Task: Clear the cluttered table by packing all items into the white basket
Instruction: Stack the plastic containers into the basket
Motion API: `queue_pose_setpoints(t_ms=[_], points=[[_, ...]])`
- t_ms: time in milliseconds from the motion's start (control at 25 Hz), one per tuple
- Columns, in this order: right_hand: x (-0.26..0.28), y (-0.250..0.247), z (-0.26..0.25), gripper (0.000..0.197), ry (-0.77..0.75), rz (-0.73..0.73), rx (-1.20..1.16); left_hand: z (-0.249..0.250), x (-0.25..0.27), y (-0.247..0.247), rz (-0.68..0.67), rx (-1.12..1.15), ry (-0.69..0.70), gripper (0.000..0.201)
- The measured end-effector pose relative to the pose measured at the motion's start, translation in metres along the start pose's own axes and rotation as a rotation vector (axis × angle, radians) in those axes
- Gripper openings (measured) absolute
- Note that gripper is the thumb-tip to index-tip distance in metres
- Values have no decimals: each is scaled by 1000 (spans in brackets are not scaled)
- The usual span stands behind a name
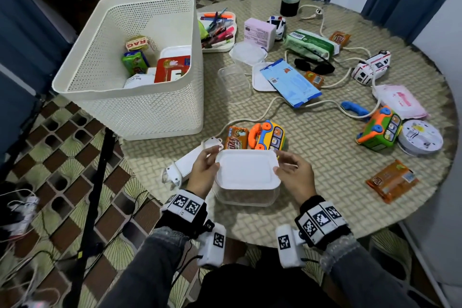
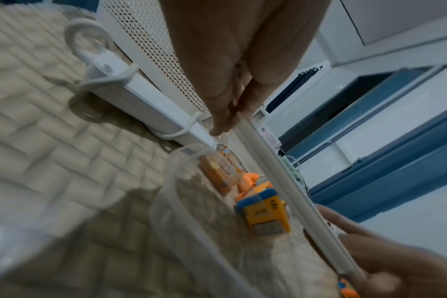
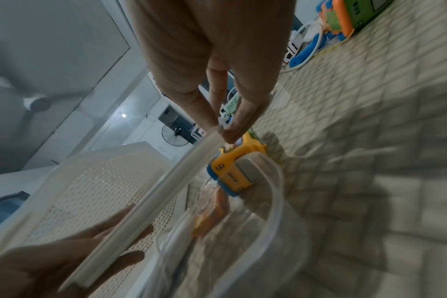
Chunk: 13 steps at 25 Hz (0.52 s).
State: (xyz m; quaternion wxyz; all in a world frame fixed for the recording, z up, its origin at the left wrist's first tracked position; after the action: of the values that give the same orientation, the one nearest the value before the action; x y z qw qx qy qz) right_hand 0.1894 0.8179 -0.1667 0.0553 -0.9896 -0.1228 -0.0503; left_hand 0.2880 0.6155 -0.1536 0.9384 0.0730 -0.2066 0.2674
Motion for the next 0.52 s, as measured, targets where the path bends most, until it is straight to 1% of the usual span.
queue_pose_setpoints(t_ms=[80,120,200,240,320,400,480,520], points=[[3,2,12,44,24,-16,73,-11,-4,-3,-44,-61,34,44],[5,3,15,46,28,-20,103,-17,-6,-5,-63,-92,44,49],[9,5,15,49,0,-29,191,-28,-7,-10,-92,-175,54,61],[9,6,14,49,-34,-30,253,-31,-7,-12,-101,-219,69,63],[9,6,15,49,-71,-23,333,-36,-6,-14,-120,-285,97,63],[8,5,17,48,-40,-28,356,-35,-5,-14,-135,-300,124,61],[5,4,17,51,-14,-80,353,-34,-6,-14,-148,-303,139,58],[4,3,15,55,-7,-128,351,-34,-7,-14,-151,-305,142,57]])
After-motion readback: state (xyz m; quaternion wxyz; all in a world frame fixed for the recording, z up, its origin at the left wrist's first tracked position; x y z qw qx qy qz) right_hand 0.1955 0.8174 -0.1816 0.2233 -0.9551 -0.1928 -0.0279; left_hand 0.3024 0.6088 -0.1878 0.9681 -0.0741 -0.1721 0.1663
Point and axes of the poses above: each hand's wrist, its own x-axis away from the middle knuckle, its own y-axis out of the palm, z = x × y, the point moved 3 cm from there along -x, towards the middle knuckle, and after that the axes turned 7 degrees about -y, right-handed, at the moved point
